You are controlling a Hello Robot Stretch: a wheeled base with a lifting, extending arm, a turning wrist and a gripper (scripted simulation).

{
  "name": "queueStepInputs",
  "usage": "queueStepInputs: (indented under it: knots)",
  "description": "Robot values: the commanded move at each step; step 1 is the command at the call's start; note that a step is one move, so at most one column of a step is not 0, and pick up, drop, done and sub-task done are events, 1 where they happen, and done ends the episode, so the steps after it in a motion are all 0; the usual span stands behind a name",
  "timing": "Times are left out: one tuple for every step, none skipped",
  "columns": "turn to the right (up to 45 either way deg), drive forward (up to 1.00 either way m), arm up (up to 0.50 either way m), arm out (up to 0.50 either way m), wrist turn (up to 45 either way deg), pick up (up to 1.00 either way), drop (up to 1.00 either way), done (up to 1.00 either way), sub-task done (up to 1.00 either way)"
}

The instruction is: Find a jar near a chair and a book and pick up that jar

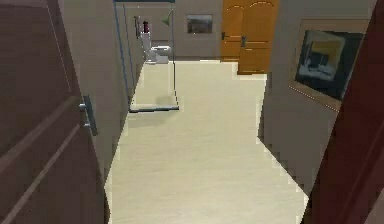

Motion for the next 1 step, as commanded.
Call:
queueStepInputs:
  knots:
    - [-3.0,0.00,0.00,0.00,0.0,0.00,0.00,0.00,0.00]
